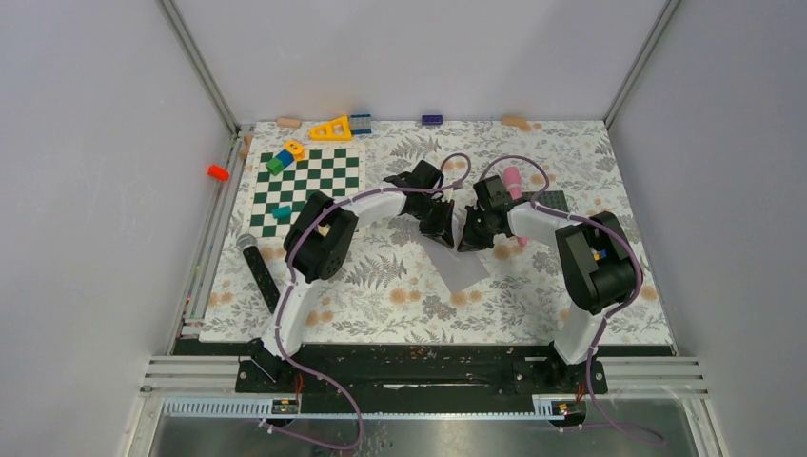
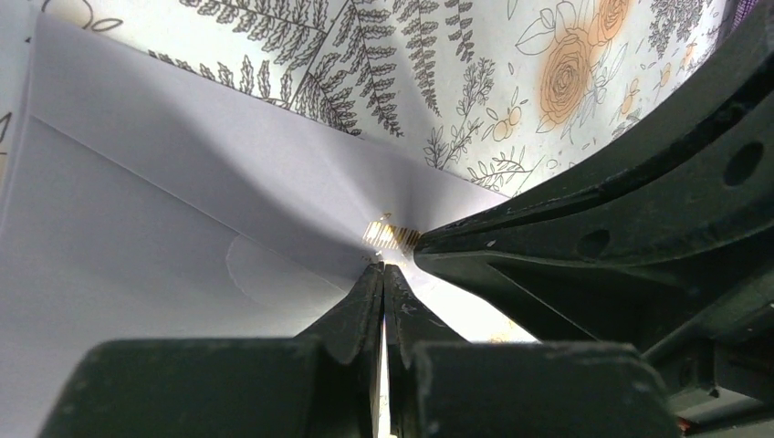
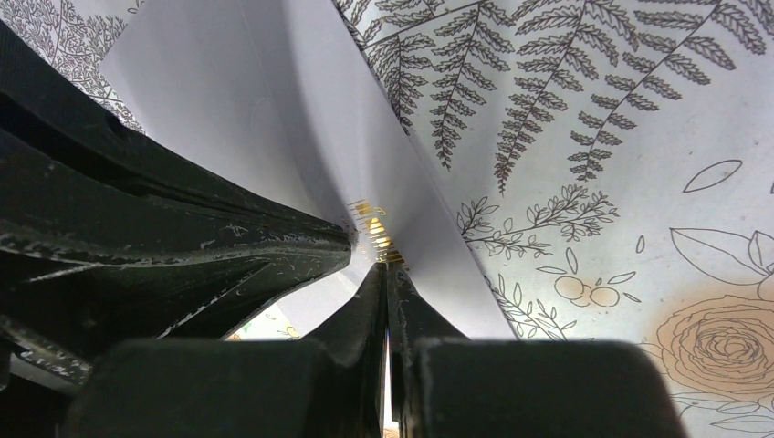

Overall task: Place the letter into the envelope and seal it
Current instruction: Seal the envelope flap on the envelope.

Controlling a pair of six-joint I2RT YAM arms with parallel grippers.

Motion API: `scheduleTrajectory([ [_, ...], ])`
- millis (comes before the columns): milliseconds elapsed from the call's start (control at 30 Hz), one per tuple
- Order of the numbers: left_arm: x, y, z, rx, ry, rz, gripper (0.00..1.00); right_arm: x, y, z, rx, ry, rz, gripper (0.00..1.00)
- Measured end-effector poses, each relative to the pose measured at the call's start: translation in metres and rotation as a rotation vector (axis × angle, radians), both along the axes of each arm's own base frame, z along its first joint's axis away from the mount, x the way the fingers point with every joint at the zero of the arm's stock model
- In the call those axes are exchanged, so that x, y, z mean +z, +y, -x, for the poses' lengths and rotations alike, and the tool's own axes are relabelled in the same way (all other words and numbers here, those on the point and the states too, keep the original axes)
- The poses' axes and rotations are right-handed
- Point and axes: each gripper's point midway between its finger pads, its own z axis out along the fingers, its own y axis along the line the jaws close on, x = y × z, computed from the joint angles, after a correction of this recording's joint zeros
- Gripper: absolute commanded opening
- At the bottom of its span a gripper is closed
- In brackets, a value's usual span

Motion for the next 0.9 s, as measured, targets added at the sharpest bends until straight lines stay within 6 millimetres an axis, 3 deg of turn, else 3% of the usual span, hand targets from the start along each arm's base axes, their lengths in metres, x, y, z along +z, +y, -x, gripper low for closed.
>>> scheduleTrajectory([
  [567,0.000,-0.003,0.017,-0.092,-0.007,0.004,0.00,0.000,0.000,0.000,0.000,0.003,0.002,0.00],
  [900,-0.001,0.003,0.017,-0.082,0.008,-0.011,0.00,0.000,0.000,0.000,0.000,0.003,0.002,0.00],
])
